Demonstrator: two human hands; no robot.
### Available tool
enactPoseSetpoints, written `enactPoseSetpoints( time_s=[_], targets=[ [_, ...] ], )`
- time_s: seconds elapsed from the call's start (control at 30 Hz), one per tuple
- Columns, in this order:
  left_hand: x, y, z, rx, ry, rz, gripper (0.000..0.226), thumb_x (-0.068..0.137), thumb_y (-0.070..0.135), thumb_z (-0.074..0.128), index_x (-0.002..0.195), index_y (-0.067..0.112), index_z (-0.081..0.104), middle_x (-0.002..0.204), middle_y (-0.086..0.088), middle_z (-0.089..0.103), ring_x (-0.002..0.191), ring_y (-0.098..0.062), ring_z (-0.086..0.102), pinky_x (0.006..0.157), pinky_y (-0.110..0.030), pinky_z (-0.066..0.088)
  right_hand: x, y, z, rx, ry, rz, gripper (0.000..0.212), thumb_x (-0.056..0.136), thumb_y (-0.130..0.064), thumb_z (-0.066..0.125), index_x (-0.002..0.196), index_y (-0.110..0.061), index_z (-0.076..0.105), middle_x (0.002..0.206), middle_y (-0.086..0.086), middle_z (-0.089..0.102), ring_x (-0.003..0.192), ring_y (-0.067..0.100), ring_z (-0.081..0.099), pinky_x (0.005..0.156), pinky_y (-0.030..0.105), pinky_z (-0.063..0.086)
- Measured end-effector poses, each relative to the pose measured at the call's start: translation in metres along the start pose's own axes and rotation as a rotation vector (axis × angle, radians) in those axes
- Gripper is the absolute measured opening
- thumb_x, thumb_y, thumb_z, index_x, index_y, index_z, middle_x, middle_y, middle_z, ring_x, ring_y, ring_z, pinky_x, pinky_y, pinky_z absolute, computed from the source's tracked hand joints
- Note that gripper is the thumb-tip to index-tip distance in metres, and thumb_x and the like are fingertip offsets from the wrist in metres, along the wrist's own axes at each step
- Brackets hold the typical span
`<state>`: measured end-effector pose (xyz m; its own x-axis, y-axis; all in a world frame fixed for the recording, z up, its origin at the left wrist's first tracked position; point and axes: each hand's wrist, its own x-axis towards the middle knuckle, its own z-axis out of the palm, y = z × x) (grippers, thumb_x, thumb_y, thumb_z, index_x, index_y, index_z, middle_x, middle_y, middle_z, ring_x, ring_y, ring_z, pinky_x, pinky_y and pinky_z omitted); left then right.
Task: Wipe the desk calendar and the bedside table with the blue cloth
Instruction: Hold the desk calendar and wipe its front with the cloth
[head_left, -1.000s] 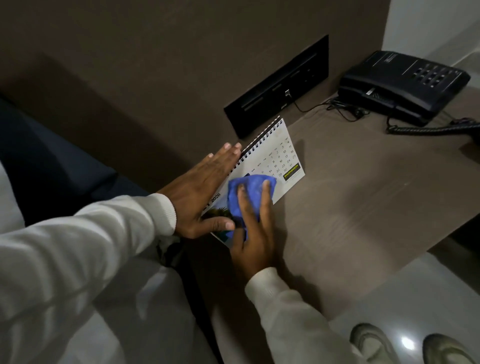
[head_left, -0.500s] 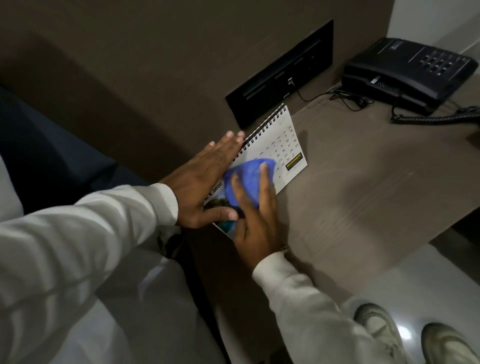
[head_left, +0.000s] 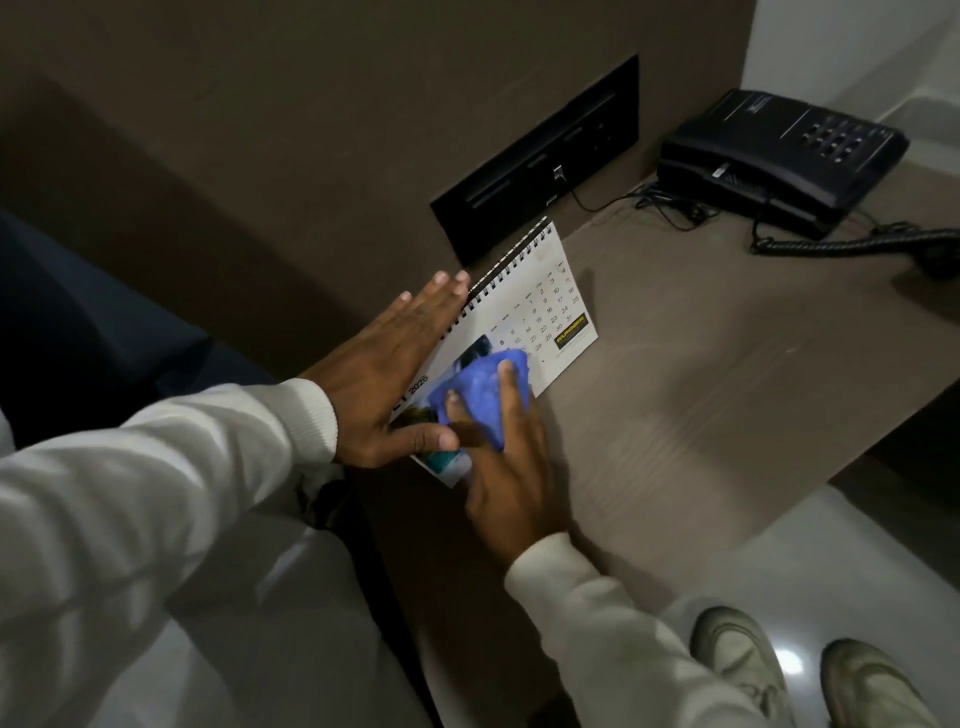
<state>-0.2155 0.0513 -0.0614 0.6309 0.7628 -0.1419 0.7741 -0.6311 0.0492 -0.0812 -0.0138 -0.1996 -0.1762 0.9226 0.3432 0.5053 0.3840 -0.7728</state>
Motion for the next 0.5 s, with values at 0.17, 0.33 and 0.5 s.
enactPoseSetpoints(
  time_s=[0.17, 0.33, 0.5],
  targets=[
    [0.001, -0.001, 0.001, 0.077, -0.006, 0.018, 0.111, 0.077, 0.073, 0.044, 0.150, 0.006, -0.006, 0.163, -0.013, -0.004, 0.150, -0.023, -0.008, 0.122, -0.048, 0.010, 0.052, 0.013, -0.030, 0.127, 0.330, 0.197, 0.078, 0.085, 0.007, 0.049, 0.146, -0.035, 0.025, 0.162, 0.012, 0.005, 0.145, 0.030, 0.011, 0.110, 0.040, 0.028],
    [0.001, 0.000, -0.002, 0.074, -0.023, 0.003, 0.112, 0.076, 0.072, 0.047, 0.150, 0.005, -0.004, 0.162, -0.013, -0.004, 0.150, -0.022, -0.009, 0.122, -0.049, 0.010, 0.085, 0.020, -0.036, 0.084, 0.256, 0.176, 0.080, 0.088, -0.002, 0.051, 0.147, -0.039, 0.013, 0.162, 0.004, -0.001, 0.145, 0.036, 0.021, 0.103, 0.052, 0.046],
    [0.001, 0.002, -0.003, 0.073, -0.017, 0.004, 0.111, 0.076, 0.073, 0.043, 0.150, 0.005, -0.004, 0.162, -0.012, -0.004, 0.150, -0.023, -0.008, 0.123, -0.046, 0.008, 0.041, 0.013, -0.011, 0.206, 0.320, 0.367, 0.068, 0.092, -0.003, 0.048, 0.147, -0.032, 0.023, 0.163, 0.005, 0.004, 0.146, 0.019, 0.006, 0.114, 0.029, 0.031]
  ],
)
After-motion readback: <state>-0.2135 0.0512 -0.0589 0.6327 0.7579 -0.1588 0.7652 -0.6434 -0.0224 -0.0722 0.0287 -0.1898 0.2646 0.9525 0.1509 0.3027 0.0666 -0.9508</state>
